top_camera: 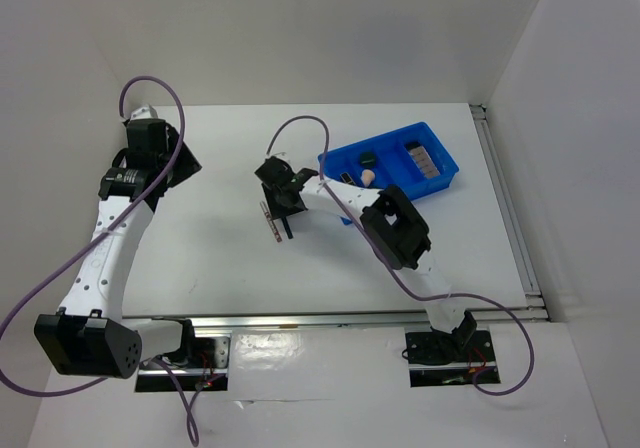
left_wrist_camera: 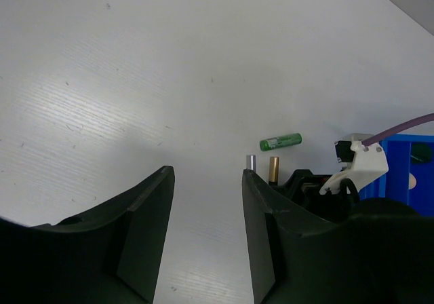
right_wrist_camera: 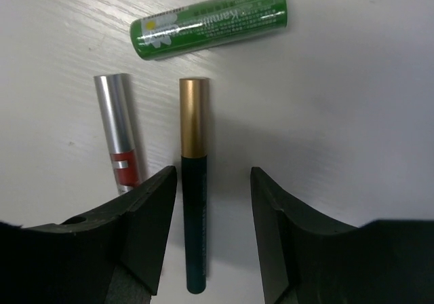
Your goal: Organize the makeup
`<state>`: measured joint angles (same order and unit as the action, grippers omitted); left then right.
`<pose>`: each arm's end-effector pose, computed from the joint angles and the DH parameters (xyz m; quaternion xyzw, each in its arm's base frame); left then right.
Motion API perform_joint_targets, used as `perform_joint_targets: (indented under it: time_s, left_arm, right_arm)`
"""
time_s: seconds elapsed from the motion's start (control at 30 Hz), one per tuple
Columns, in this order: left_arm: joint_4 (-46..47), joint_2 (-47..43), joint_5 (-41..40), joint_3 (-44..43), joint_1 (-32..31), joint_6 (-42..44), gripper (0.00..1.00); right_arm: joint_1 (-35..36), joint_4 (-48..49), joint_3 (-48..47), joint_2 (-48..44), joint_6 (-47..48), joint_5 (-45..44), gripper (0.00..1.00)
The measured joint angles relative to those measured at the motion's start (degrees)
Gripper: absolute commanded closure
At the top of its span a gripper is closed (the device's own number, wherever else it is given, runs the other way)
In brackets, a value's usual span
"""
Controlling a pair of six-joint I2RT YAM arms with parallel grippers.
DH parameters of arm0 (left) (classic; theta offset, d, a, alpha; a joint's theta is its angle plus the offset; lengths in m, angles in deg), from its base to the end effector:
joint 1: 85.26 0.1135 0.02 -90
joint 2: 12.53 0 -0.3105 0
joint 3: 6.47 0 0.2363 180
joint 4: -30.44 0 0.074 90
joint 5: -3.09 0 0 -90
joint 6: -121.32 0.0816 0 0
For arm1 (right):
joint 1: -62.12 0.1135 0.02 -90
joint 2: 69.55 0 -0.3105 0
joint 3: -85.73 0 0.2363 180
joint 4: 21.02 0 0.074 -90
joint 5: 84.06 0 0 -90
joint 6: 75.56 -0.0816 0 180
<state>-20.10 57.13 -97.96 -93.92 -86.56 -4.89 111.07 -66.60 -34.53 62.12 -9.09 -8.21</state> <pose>0.2670 0.0096 0.3935 -0.3061 0.8196 -0.0733 0.4787 0.3706 0.3953 0.1703 -0.1752 0.9359 0.0714 0.2972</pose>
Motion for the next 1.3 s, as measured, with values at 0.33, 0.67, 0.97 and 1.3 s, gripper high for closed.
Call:
perform_joint_targets:
  time_s: [0.33,0.67,0.97,1.3]
  left_arm:
    - [0.11,0.00,0.52,0.02,0.00,0.00,0.44]
    - [0.46,0.31,0.94,0.02,0.00,0.00,0.44]
    - [0.81,1.62,2.40,0.02,0.00,-0.02,0.44]
    - [1.11,2.03,3.87,0.02,0.00,-0.09,0.44]
  right_arm:
    - [1.05,-0.92,-0.02,0.63,-1.60,-3.17,0.88]
    - [0.50,-2.12,13.49,-15.58,-0.92,-7.96,0.89]
    - [-13.51,6.16,16.26,-32.68,10.84,-16.65,0.86]
    - [-30.32,15.37,15.56,-22.58,23.12,-16.13,0.86]
